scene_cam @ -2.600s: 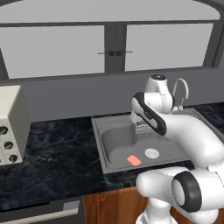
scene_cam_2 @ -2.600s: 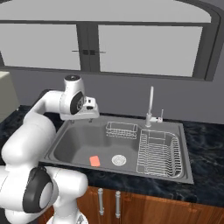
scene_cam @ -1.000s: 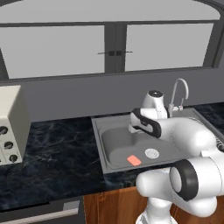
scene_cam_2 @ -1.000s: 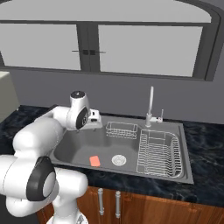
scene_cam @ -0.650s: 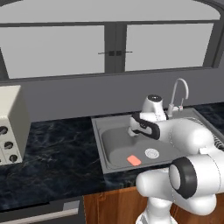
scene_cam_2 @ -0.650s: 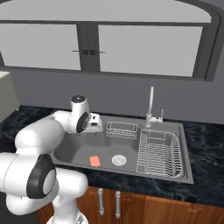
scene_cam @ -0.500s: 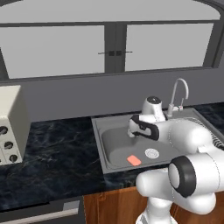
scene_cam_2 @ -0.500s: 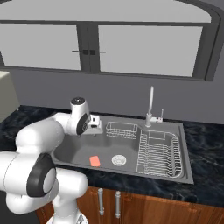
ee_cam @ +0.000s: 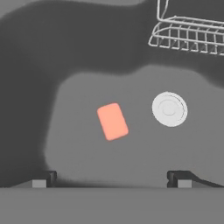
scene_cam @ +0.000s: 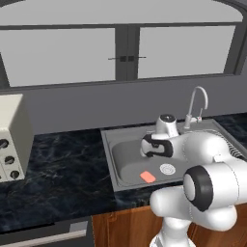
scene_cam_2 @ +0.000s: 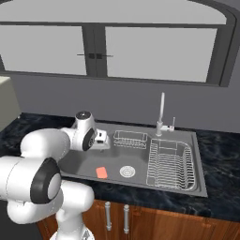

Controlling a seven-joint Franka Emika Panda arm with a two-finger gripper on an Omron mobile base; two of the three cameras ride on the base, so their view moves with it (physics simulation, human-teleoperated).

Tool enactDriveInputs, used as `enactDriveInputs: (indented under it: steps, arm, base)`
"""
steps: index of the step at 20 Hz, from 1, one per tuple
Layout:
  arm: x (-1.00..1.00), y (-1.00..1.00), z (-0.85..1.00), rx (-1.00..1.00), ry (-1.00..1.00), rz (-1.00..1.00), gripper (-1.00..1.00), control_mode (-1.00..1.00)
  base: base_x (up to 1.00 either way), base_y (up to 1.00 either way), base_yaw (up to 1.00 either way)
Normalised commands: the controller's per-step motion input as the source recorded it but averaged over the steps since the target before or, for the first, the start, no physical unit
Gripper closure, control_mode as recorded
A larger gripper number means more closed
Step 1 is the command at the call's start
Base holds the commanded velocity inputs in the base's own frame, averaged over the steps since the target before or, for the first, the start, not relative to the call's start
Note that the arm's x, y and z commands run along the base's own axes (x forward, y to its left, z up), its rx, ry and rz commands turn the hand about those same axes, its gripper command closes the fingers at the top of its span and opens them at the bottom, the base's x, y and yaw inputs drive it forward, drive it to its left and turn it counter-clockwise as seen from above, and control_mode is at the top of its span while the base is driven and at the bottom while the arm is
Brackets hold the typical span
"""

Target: Pick up the bar soap and soap dispenser from the sink, and place them back in the cabinet, and close the cabinet doors.

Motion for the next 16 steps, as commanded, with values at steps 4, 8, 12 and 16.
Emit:
enactDriveInputs:
  steps: [4, 8, 12, 16]
  arm:
    - [0.0, 0.0, -0.28, 0.03, 0.0, 0.0, -1.0, -1.0]
    - [0.0, 0.0, -0.26, 0.05, -0.01, 0.0, -1.0, -1.0]
    - [0.03, 0.0, -0.28, 0.03, 0.0, 0.0, -1.0, -1.0]
    - [0.08, 0.0, -0.28, 0.0, 0.0, 0.0, -1.0, -1.0]
  base:
    - [0.0, 0.0, 0.0]
    - [0.0, 0.0, 0.0]
    - [0.0, 0.0, 0.0]
    - [0.0, 0.0, 0.0]
